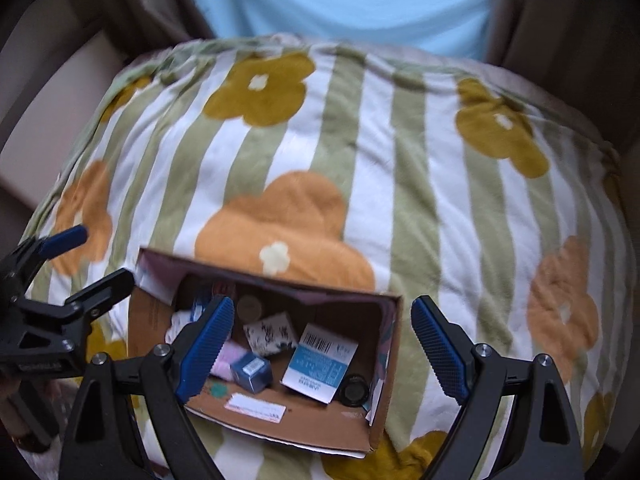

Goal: Organize objects

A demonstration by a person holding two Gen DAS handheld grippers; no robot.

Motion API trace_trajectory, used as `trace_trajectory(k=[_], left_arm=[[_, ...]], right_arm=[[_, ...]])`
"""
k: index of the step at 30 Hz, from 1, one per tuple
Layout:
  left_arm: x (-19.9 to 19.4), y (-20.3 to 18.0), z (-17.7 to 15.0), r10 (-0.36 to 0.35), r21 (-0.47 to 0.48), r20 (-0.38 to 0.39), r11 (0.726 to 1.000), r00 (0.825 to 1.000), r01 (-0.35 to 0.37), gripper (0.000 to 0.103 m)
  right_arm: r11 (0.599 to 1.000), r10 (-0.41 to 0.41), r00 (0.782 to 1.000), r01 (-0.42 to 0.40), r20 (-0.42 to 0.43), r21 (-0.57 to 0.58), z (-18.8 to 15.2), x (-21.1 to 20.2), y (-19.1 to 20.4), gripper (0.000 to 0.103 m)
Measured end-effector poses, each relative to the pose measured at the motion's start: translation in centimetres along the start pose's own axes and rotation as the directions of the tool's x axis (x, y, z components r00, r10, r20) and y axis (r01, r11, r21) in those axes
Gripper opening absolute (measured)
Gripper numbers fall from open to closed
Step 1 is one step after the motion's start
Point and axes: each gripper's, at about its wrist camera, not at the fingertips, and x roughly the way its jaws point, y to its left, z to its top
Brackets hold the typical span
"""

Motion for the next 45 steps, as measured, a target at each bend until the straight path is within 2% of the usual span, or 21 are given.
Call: trace_trajectory(k=[5, 9, 17, 45], left_arm=[[-2.8, 1.4, 1.3, 0.043, -0.052, 0.052, 0.998, 0.998, -0.04, 0.103], [-3.8, 1.5, 1.7, 0.072, -0.054, 0.076, 0.996, 0.995, -0.068, 0.103], [-3.1, 1.5, 1.1, 0.081, -0.053, 0.07, 0.996, 0.994, -0.078, 0.103], [-1.5, 0.5, 0.2, 0.032, -0.038, 0.048, 0.999, 0.998, -0.03, 0.103]], right_arm=[[0.998, -0.051, 0.998, 0.05, 0.031, 0.028, 1.0, -1.5, 0.0, 0.088], [0.996, -0.072, 0.996, 0.069, 0.054, 0.054, 1.5, -2.2, -0.1, 0.088], [0.996, -0.078, 0.995, 0.074, 0.069, 0.052, 1.4, -2.2, -0.1, 0.088], [0.995, -0.096, 0.991, 0.094, 0.098, 0.02, 1.4, -2.5, -0.8, 0.088]])
